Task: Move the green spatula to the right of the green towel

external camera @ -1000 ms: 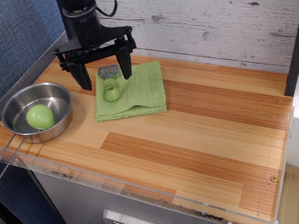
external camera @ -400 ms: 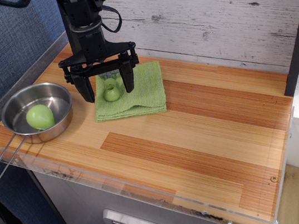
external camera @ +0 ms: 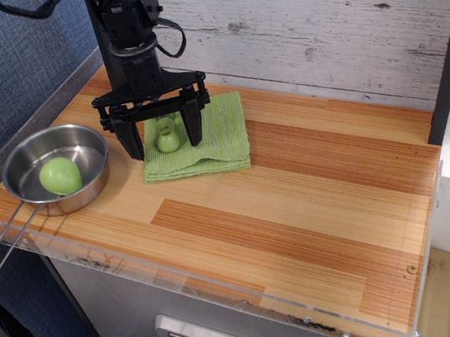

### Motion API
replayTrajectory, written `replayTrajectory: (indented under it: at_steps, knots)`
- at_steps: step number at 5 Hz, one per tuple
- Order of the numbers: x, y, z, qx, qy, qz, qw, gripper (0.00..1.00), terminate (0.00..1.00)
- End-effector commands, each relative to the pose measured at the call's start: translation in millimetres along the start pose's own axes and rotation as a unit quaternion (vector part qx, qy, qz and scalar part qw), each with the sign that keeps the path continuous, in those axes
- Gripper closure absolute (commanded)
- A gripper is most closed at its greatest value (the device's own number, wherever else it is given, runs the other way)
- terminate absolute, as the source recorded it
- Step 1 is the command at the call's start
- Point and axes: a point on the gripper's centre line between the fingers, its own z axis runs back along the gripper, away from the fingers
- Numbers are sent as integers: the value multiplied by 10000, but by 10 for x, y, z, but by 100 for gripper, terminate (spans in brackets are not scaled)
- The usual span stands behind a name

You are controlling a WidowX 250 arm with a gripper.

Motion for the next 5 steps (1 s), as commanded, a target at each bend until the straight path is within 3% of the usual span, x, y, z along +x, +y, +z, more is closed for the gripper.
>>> replayTrajectory:
  at_steps: [1,3,5]
  knots:
    - [78,-11,123,48,-315,20,9995,100,0]
    - [65,-13,144,52,-327,45,9994,100,0]
    - [70,-71,398,-145,-567,7,9983,100,0]
